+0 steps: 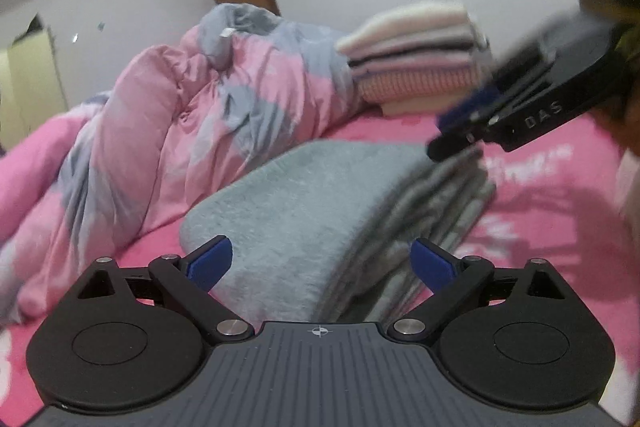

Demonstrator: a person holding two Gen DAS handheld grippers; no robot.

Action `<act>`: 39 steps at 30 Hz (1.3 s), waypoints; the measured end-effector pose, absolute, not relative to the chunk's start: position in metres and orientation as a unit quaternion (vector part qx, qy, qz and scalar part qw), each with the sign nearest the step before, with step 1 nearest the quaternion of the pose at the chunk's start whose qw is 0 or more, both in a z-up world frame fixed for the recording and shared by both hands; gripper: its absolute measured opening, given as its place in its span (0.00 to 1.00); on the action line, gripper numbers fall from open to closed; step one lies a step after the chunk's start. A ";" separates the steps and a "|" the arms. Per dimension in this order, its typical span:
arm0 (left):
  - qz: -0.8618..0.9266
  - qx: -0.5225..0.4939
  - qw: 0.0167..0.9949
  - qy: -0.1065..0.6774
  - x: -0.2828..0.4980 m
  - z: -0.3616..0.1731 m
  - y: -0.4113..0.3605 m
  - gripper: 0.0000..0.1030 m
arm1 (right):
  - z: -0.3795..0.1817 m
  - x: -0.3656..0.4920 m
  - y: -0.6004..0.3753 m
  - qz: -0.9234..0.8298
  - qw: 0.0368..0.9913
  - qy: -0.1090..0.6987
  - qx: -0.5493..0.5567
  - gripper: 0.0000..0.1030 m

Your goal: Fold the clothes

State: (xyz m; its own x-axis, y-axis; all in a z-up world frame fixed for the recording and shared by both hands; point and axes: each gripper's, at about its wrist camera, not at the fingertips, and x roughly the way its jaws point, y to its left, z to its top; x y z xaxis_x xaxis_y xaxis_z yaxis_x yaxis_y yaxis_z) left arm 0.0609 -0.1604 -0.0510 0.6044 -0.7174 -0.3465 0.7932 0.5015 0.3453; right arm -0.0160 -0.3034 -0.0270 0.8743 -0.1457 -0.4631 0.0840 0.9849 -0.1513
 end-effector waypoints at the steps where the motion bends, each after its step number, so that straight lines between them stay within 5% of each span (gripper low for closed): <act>1: -0.432 0.252 0.863 0.076 0.059 -0.055 -0.164 0.91 | -0.029 -0.016 -0.293 -0.045 0.965 0.238 -0.097 0.37; 10: -0.408 0.238 0.877 0.088 0.068 -0.058 -0.164 0.90 | -0.073 0.000 -0.234 0.000 0.906 0.229 -0.356 0.42; 16: -0.407 0.220 0.880 0.105 0.077 -0.058 -0.166 0.90 | -0.082 0.013 -0.235 0.007 0.897 0.228 -0.378 0.41; 23: -0.375 0.234 0.891 0.105 0.080 -0.064 -0.178 0.91 | -0.082 0.009 -0.239 -0.010 0.914 0.210 -0.347 0.18; 39: -0.323 0.260 0.905 0.098 0.086 -0.072 -0.192 1.00 | -0.085 -0.004 -0.232 -0.003 0.914 0.193 -0.357 0.16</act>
